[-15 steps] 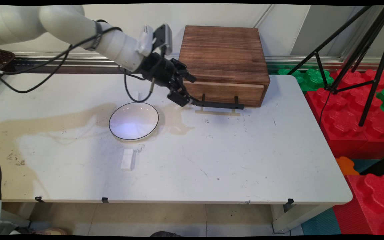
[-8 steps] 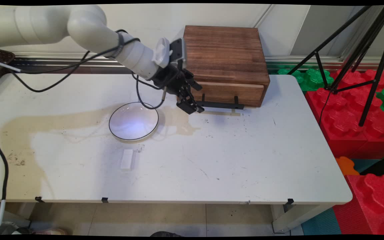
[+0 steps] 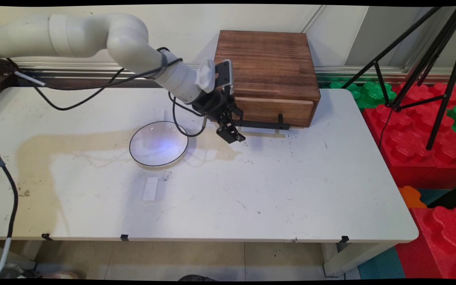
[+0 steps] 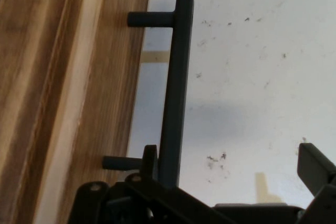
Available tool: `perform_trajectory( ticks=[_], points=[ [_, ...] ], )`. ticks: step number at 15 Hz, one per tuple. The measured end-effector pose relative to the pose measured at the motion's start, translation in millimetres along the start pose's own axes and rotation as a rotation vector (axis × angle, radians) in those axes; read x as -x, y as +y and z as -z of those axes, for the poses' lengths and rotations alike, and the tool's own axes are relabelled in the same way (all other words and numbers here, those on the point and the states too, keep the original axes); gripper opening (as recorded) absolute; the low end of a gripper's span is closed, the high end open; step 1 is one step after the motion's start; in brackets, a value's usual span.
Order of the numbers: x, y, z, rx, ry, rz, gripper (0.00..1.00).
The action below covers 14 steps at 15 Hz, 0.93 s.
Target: Open the drawer
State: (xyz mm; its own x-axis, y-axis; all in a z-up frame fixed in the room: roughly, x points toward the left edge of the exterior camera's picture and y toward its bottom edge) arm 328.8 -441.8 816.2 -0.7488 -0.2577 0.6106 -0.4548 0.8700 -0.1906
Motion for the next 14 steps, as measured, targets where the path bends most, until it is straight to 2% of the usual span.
perform_trajectory(
  ticks=[14],
  points=[
    [-16,-5,-46,-0.007,-0.005,-0.077,1.00]
  ],
)
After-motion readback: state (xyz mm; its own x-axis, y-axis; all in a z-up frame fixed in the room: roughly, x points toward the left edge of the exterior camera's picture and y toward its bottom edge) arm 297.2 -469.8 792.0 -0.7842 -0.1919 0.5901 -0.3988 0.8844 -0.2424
